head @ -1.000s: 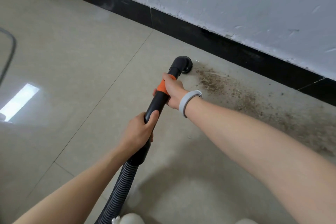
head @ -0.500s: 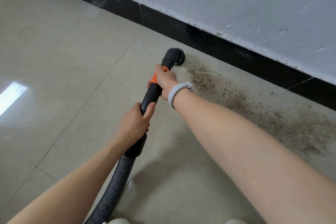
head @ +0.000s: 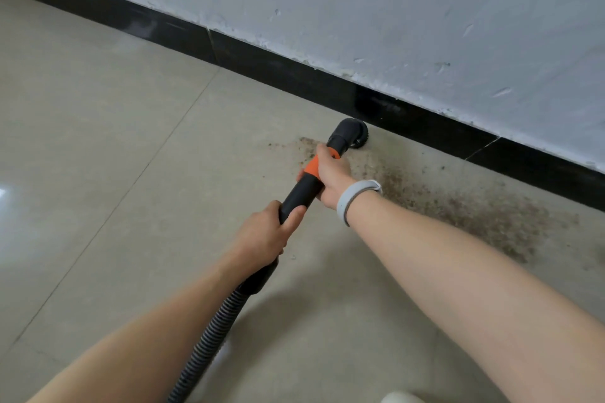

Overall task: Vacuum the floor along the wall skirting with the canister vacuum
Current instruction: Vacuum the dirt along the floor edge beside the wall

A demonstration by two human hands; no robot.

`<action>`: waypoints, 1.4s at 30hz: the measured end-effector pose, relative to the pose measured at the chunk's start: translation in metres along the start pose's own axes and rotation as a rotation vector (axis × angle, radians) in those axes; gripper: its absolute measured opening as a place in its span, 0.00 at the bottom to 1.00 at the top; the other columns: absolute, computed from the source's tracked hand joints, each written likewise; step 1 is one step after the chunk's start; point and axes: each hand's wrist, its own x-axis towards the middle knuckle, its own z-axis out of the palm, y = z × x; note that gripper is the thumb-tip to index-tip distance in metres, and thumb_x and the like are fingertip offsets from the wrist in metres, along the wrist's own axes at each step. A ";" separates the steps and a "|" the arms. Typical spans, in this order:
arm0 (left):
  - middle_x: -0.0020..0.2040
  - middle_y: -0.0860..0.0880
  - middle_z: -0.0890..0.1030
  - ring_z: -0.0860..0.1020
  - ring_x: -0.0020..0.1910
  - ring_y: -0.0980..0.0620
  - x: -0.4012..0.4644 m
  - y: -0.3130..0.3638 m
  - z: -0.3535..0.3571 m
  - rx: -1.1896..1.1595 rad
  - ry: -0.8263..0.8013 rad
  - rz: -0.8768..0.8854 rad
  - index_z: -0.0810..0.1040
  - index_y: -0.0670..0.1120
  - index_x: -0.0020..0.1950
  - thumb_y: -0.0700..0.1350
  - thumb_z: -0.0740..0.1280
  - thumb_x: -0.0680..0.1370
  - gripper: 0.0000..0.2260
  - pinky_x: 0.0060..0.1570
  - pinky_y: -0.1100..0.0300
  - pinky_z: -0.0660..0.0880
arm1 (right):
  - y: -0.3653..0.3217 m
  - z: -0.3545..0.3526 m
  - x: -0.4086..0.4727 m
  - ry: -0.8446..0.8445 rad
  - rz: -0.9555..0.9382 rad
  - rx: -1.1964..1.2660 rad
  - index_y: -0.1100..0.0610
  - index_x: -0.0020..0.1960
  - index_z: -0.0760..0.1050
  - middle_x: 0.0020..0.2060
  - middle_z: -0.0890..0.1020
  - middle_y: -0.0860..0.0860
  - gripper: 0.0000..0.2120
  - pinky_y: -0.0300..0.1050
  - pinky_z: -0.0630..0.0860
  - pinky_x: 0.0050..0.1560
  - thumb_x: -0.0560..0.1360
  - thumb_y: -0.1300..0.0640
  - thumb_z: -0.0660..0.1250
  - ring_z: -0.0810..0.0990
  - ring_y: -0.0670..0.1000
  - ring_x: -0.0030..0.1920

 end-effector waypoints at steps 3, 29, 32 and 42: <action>0.39 0.46 0.81 0.81 0.37 0.46 0.006 0.021 0.013 0.106 -0.051 0.049 0.68 0.48 0.45 0.61 0.55 0.79 0.17 0.42 0.51 0.77 | -0.007 -0.029 0.005 0.077 0.028 0.062 0.59 0.42 0.66 0.35 0.74 0.56 0.11 0.42 0.75 0.30 0.78 0.53 0.60 0.75 0.53 0.26; 0.36 0.44 0.80 0.79 0.35 0.44 -0.013 -0.052 -0.028 -0.070 0.369 -0.180 0.69 0.46 0.43 0.60 0.57 0.77 0.17 0.41 0.46 0.77 | 0.017 0.097 -0.004 -0.244 0.077 -0.046 0.59 0.38 0.64 0.28 0.69 0.54 0.11 0.45 0.72 0.31 0.77 0.58 0.60 0.70 0.52 0.24; 0.37 0.44 0.80 0.80 0.35 0.44 -0.017 -0.056 -0.039 -0.157 0.379 -0.199 0.70 0.45 0.43 0.58 0.56 0.78 0.17 0.42 0.47 0.78 | 0.021 0.115 -0.015 -0.293 0.071 -0.087 0.59 0.38 0.63 0.29 0.69 0.54 0.12 0.47 0.72 0.33 0.78 0.58 0.60 0.70 0.53 0.26; 0.33 0.43 0.76 0.75 0.26 0.47 -0.029 -0.070 -0.055 -0.385 0.423 -0.264 0.69 0.43 0.40 0.56 0.57 0.79 0.17 0.29 0.56 0.72 | 0.047 0.140 -0.034 -0.354 0.125 -0.167 0.60 0.39 0.64 0.27 0.71 0.56 0.12 0.49 0.74 0.38 0.78 0.56 0.61 0.72 0.55 0.27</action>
